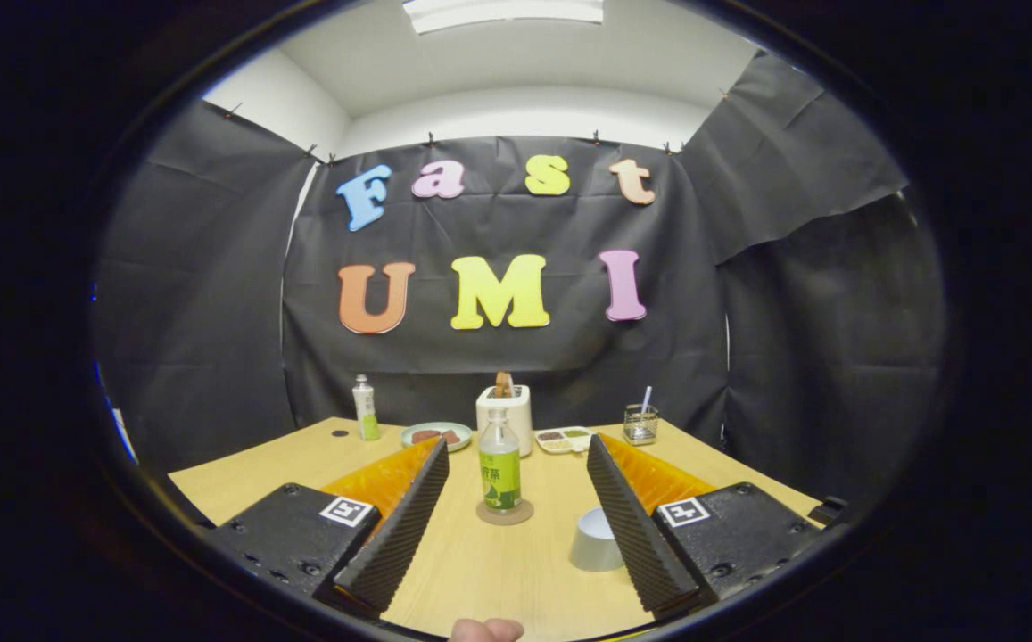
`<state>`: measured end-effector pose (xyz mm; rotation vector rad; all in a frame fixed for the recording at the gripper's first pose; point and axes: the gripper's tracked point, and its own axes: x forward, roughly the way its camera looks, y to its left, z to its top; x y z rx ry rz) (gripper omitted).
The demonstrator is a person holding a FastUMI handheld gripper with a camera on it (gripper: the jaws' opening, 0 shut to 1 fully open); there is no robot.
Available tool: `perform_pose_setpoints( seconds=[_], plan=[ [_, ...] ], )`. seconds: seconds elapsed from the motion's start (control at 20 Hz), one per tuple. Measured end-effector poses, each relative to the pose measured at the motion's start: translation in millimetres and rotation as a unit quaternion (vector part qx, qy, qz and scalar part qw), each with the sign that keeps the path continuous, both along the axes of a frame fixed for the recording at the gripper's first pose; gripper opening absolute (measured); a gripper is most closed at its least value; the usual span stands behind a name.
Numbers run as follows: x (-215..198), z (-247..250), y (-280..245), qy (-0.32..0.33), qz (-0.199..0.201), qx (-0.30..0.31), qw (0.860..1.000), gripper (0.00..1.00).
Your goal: Take the bottle from table, then pour the juice into the cup, finally place the bottle on the coaster
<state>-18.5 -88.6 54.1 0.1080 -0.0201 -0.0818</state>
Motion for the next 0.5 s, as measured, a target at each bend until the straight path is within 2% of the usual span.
perform_pose_setpoints(
  seconds=[0.5],
  plan=[
    [1.6, 0.7, 4.0, 0.003, 0.003, -0.01, 1.0, 1.0]
  ],
)
